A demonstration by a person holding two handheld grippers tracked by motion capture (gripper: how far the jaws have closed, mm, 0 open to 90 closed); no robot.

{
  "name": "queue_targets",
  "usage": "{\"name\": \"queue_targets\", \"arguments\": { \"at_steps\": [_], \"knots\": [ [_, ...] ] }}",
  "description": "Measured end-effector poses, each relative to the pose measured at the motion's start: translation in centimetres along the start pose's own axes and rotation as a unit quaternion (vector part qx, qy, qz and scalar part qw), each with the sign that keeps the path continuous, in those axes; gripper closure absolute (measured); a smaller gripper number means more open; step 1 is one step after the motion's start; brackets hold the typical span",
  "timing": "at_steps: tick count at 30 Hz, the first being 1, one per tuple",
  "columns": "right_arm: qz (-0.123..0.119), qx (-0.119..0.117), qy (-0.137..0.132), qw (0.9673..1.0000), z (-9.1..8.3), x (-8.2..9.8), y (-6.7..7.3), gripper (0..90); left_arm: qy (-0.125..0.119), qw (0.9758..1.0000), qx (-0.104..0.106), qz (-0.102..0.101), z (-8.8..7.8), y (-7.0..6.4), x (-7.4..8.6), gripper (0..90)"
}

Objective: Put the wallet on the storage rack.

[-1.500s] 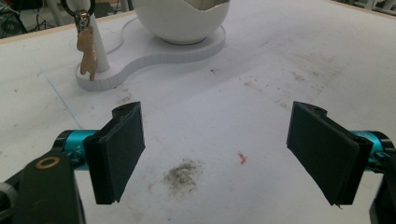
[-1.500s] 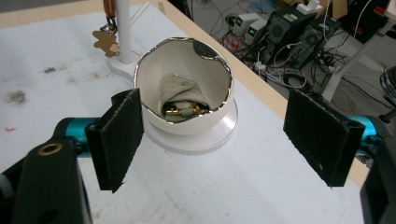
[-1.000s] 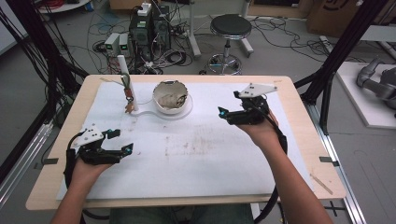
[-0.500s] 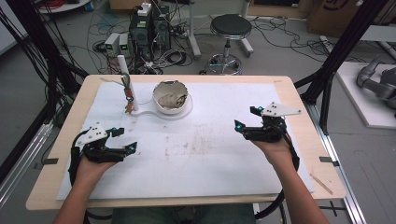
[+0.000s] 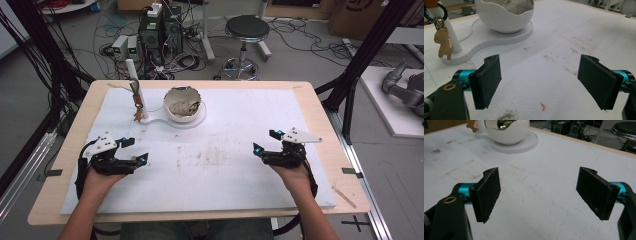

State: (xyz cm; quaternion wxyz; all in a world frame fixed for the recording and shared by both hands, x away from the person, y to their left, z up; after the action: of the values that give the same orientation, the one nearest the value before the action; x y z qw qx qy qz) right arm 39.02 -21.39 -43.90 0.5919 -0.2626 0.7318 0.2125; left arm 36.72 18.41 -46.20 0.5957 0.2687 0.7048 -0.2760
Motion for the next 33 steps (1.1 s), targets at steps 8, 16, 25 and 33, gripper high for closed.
{"name": "queue_targets", "arguments": {
  "at_steps": [8,16,25,33],
  "knots": [
    [0.009,0.011,0.02,0.9997,-0.4,2.4,-0.6,20.0,0.0,1.0,0.001,-0.001,0.2,0.2,0.0,19.1],
    [-0.001,0.011,0.023,0.9997,0.0,2.9,-0.7,20.0,0.003,1.0,-0.003,-0.003,0.1,0.4,0.2,19.1],
    [-0.003,0.015,0.029,0.9995,-0.1,3.2,-1.1,20.0,0.009,1.0,0.001,-0.002,0.6,0.0,0.5,18.9],
    [-0.004,0.016,0.034,0.9993,-0.3,3.5,-1.4,20.0,0.009,0.9999,-0.008,-0.006,0.7,0.3,0.6,16.7]
  ]
}}
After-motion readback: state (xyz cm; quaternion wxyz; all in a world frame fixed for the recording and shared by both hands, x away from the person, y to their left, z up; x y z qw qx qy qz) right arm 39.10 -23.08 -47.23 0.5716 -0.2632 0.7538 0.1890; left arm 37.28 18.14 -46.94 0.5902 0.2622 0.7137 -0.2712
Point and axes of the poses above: each handheld gripper's, and its own axes: z roughly forward along the jaws, x roughly out of its underside, y roughly to its left, the point moved 10 cm from there along z, roughly forward along the jaws, and after that the axes turned 13 degrees about -y, right-handed, at the moved point
